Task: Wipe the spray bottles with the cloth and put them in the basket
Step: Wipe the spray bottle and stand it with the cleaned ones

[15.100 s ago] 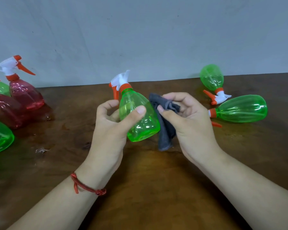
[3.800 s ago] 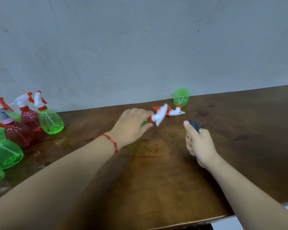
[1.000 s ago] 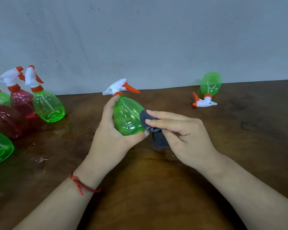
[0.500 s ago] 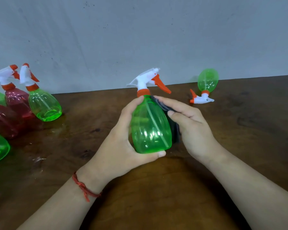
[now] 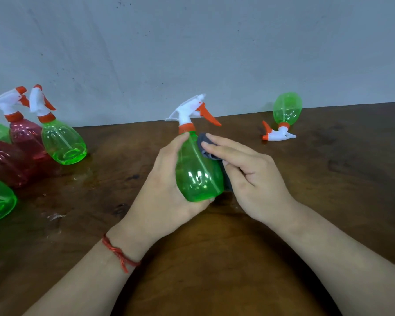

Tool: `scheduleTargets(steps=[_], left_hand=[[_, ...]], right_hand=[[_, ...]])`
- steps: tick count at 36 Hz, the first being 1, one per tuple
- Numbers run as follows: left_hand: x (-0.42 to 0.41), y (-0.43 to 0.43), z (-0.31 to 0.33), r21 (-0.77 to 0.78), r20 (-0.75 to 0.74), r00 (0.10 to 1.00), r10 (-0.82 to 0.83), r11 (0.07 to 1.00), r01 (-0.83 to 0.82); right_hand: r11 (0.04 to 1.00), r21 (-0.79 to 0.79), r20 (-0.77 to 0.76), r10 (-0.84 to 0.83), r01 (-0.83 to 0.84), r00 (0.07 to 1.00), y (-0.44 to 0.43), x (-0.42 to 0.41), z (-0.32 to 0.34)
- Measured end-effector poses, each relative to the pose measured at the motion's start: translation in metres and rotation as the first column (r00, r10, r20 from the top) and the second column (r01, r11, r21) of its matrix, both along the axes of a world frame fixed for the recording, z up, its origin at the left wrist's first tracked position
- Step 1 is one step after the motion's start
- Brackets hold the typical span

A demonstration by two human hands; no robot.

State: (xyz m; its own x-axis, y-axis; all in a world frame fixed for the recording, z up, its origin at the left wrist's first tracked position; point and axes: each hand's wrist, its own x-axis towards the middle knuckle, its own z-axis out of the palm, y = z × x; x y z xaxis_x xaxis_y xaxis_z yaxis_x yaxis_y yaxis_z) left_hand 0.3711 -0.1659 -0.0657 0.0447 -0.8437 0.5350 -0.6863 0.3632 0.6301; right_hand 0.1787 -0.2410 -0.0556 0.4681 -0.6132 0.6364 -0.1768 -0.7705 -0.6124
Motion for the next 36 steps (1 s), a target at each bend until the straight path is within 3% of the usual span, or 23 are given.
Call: scheduleTargets(steps=[12,18,25,28,31,33,36], left_hand=[[0.009,-0.004,0.008,0.087,-0.388,0.892,0.232,0.973,-0.215],[0.008,-0.003,0.004,0.100,-0.327,0.926,0.187,0.982,-0.163],[0.002,-0.001,-0.004,0.151,-0.169,0.985,0.044,0.988,-0.018],[-0.003,0.003,-0.002,0.175,-0.163,0.987,-0.014,0.984,0.043],[-0.006,0.006,0.001,0.164,-0.288,0.950,-0.118,0.972,0.170],[-0.006,0.006,0.002,0.158,-0.327,0.934,-0.145,0.966,0.205],[-0.002,0.006,0.004,0.188,-0.257,0.956,-0.139,0.963,0.190]], right_hand=[[0.994,-0.053,-0.103,0.094,-0.100,0.990,0.006,0.000,-0.001],[0.996,-0.014,-0.106,0.087,-0.089,0.991,0.003,0.000,-0.002],[0.987,0.158,-0.023,0.038,-0.034,0.999,-0.005,0.002,-0.003],[0.926,0.371,0.075,0.049,-0.074,0.996,-0.007,0.002,0.001],[0.814,0.543,0.285,0.049,-0.204,0.957,-0.010,0.002,0.007],[0.788,0.561,0.376,0.030,-0.253,0.926,-0.009,0.002,0.011],[0.829,0.517,0.358,0.017,-0.213,0.933,-0.006,0.000,0.011]])
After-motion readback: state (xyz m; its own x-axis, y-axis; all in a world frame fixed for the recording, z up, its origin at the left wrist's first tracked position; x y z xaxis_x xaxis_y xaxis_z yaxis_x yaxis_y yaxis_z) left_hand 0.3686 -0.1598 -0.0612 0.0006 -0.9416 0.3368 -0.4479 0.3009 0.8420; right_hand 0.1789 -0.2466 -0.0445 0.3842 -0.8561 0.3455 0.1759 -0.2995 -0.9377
